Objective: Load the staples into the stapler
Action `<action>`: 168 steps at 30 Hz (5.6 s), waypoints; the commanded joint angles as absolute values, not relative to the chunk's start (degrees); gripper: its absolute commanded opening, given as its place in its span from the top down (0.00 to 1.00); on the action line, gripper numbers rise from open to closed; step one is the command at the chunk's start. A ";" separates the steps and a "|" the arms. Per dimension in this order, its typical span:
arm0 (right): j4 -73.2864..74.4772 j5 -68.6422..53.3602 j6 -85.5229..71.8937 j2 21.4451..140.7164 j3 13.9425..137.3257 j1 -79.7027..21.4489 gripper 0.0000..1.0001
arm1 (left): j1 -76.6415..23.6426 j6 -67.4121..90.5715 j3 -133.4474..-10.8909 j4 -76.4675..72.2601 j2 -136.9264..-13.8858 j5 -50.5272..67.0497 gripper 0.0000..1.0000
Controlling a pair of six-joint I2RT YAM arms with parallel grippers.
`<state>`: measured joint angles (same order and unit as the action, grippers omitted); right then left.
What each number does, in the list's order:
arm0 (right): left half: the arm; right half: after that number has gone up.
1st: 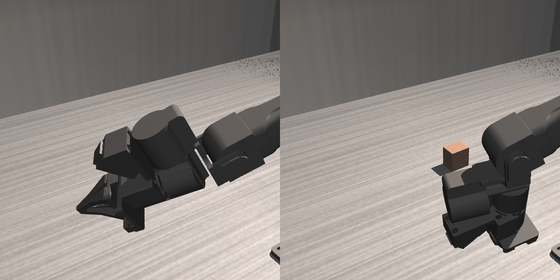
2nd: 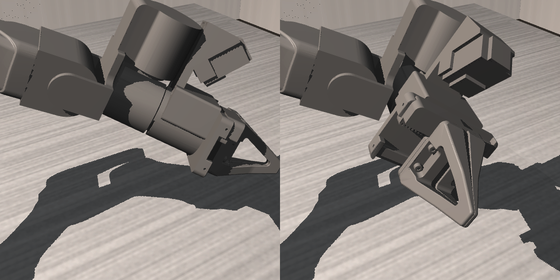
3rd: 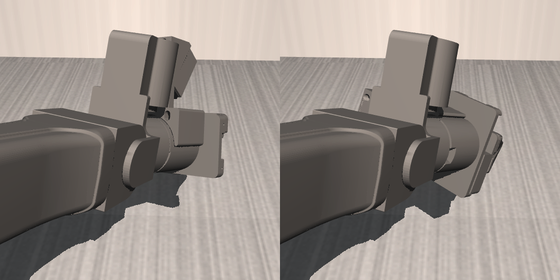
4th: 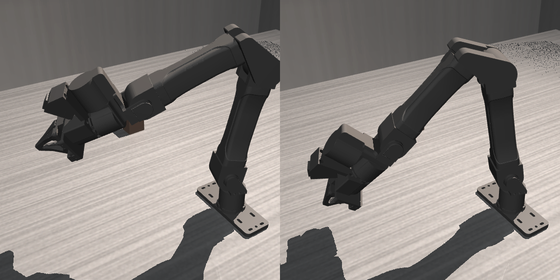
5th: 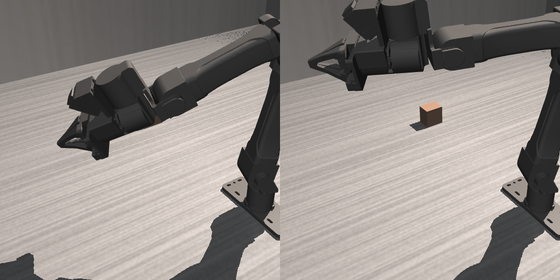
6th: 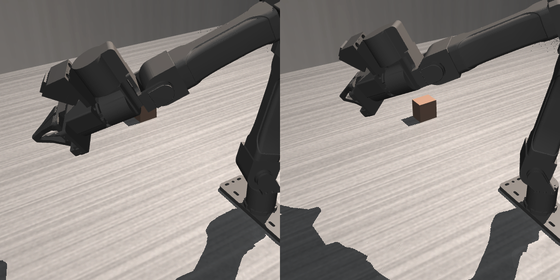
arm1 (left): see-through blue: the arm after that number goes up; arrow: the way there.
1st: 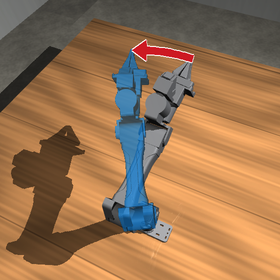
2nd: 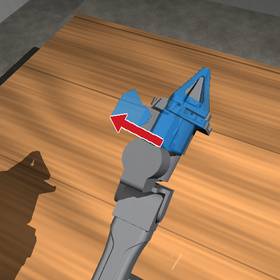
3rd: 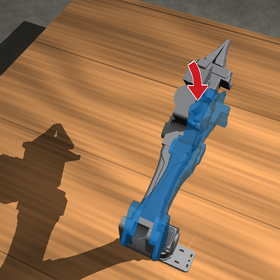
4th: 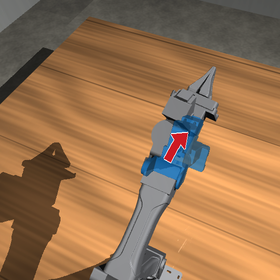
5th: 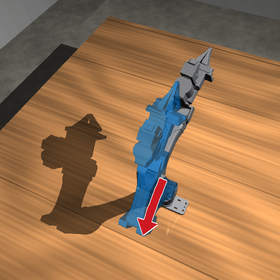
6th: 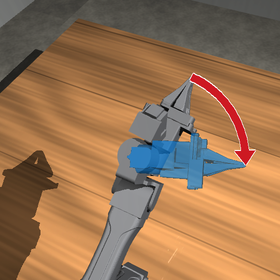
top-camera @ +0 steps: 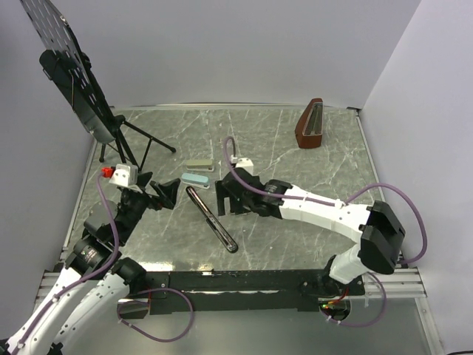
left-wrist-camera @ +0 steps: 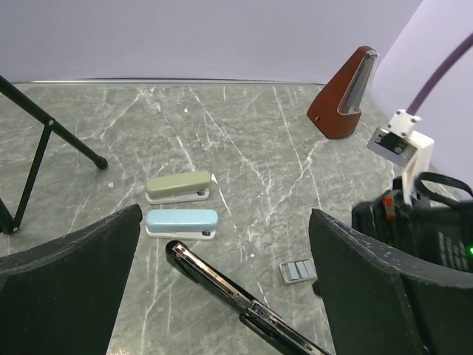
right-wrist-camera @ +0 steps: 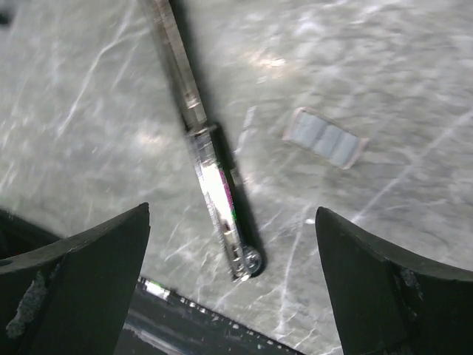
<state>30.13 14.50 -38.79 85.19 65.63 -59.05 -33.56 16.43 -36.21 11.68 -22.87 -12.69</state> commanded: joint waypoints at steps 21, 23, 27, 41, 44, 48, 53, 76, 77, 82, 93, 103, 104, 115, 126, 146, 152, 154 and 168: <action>43.06 14.33 -54.49 105.73 80.68 -51.33 0.62 | -25.49 20.13 -35.42 7.91 -21.18 -3.78 0.01; 43.07 14.06 -55.37 106.96 80.77 -50.89 0.64 | -25.49 20.13 -35.42 7.91 -21.18 -3.78 0.01; 41.92 13.27 -56.16 108.45 80.68 -50.45 0.65 | -25.40 20.21 -35.33 7.65 -20.92 -3.16 0.01; 42.37 13.45 -57.75 111.71 81.48 -49.48 0.68 | -25.40 20.21 -35.16 7.56 -20.83 -2.73 0.01; 42.01 13.01 -57.48 112.15 81.65 -49.48 0.69 | -25.40 20.21 -35.16 7.47 -20.92 -2.64 0.01; 42.62 13.45 -57.74 112.76 81.91 -49.48 0.69 | -25.31 20.21 -35.07 7.47 -20.83 -2.46 0.01; 42.54 13.80 -57.48 113.20 82.00 -49.48 0.69 | -25.23 20.21 -35.16 7.47 -20.83 -2.64 0.01; 41.57 16.79 -46.95 107.85 81.12 -51.50 0.88 | -24.52 20.13 -35.16 7.38 -21.27 -2.11 0.01; 41.40 16.96 -46.06 107.41 80.60 -51.68 0.88 | -24.52 20.13 -35.16 7.38 -21.27 -2.11 0.01; 37.01 14.95 -38.61 102.49 77.35 -52.38 0.88 | -23.73 20.04 -35.24 7.38 -21.71 -1.58 0.01; 26.55 7.92 -22.51 94.31 67.86 -57.13 0.86 | -21.89 19.86 -35.42 7.47 -23.38 -0.62 0.01; 23.38 2.99 -20.48 93.78 63.81 -61.43 0.85 | -20.83 19.86 -35.42 7.21 -24.78 -0.53 0.01; 23.38 3.16 -20.57 93.69 63.55 -61.78 0.85 | -20.66 19.86 -35.42 7.21 -24.79 -0.53 0.00; 23.20 2.37 -20.74 93.34 62.40 -63.63 0.85 | -20.30 19.86 -35.33 7.03 -25.66 -0.53 0.01; 23.55 2.55 -21.00 93.51 62.31 -63.98 0.85 | -20.30 19.95 -35.24 6.86 -25.93 0.35 0.01; 24.17 3.25 -20.65 95.89 61.61 -63.98 0.86 | -20.30 19.86 -35.16 6.68 -26.10 0.79 0.01; 24.26 3.08 -20.57 96.68 61.52 -63.98 0.87 | -20.30 19.86 -35.16 6.77 -26.02 0.79 0.01; 24.35 2.46 -20.48 96.77 61.61 -63.98 0.86 | -20.30 19.86 -35.16 6.77 -26.02 0.70 0.01; 24.61 1.23 -20.39 98.26 61.61 -64.07 0.87 | -20.30 19.86 -35.24 6.77 -26.10 0.88 0.00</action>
